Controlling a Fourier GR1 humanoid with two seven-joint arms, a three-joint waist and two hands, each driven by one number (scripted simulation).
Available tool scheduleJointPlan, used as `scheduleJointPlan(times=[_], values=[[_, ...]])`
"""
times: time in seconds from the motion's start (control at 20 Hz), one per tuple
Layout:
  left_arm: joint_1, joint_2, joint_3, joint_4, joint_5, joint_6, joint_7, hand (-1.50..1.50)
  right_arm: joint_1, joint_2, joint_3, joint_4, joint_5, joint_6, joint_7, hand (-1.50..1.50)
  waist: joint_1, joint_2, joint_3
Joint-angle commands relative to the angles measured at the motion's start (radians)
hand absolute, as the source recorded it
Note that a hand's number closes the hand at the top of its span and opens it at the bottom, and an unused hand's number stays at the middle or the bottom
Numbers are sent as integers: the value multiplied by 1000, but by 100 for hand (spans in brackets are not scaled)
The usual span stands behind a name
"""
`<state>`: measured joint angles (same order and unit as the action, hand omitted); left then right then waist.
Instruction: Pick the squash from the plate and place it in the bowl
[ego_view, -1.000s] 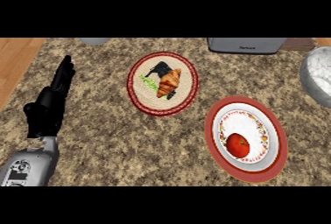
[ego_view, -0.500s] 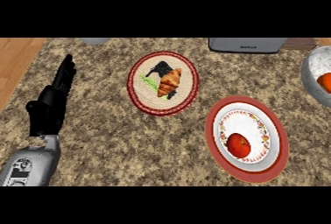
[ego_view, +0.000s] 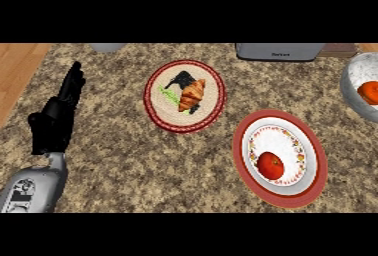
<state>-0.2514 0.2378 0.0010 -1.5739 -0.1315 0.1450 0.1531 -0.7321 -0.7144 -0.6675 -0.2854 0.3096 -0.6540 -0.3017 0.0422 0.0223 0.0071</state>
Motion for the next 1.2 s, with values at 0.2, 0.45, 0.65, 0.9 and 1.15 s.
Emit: scheduleJointPlan(times=[0.2,0.45,0.65,0.9,1.15], values=[[30,42,62,-10,30,-35,-1,0,133,-17,-139,-28,-181,186,-199,-150,-31,-18,-5],[33,28,65,12,-1,-17,-14,0,239,29,-158,-81,-262,321,-288,-150,-44,-22,-7],[31,-6,15,-30,-50,-4,33,0,297,93,-106,-165,-283,354,-292,-150,-47,-24,-7],[31,-3,54,-48,-20,-21,55,0,446,164,-66,-375,-333,423,-251,-150,-55,-27,-8],[-14,-12,70,16,-39,-27,16,0,523,255,-2,-591,-358,338,-173,-150,-49,-24,-8]])
